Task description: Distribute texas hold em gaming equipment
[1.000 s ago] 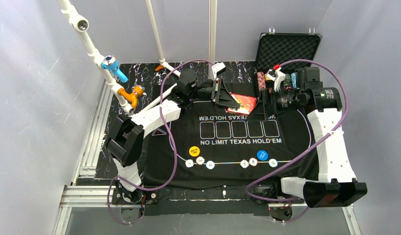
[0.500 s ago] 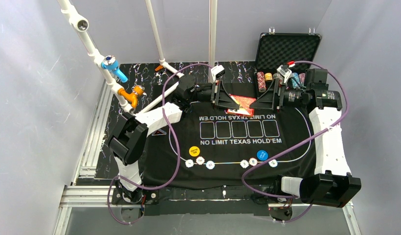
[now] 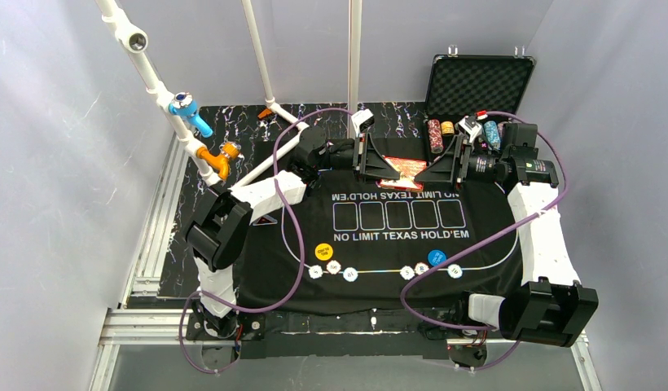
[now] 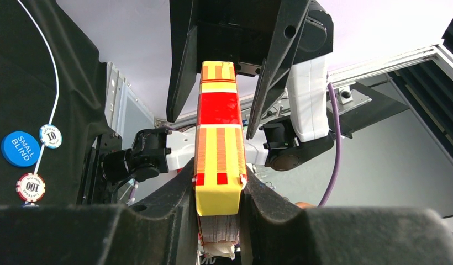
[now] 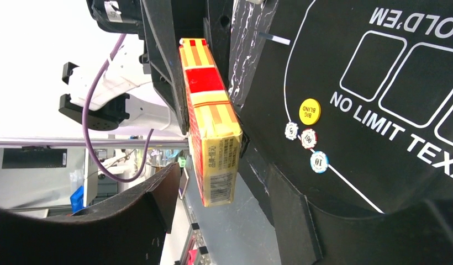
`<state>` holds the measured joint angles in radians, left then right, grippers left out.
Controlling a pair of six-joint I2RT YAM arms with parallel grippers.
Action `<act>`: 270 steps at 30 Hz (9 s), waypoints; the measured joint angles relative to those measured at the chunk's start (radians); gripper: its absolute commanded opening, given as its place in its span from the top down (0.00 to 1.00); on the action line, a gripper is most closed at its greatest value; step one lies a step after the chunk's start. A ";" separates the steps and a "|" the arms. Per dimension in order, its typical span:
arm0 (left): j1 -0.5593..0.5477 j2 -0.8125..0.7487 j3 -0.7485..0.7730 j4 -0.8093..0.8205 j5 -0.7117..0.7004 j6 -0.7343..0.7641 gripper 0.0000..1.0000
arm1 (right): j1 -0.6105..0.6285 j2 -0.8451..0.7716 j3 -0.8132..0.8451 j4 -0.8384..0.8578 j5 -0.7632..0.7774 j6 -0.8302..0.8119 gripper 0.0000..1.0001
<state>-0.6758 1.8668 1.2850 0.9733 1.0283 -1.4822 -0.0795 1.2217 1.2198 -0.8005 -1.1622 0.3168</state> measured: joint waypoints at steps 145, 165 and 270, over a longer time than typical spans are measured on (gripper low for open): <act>-0.074 0.060 -0.007 -0.354 -0.154 0.188 0.51 | 0.126 0.114 0.173 -0.267 0.510 -0.058 0.57; -0.074 0.060 -0.007 -0.352 -0.148 0.183 0.56 | 0.126 0.114 0.179 -0.267 0.514 -0.058 0.53; -0.028 -0.119 -0.025 -0.620 0.055 0.394 1.00 | 0.700 0.071 0.238 -0.349 0.989 -1.017 0.18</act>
<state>-0.7036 1.7473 1.2598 0.3538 1.0836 -1.0878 0.6205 1.2930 1.4582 -1.1496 -0.1730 -0.6998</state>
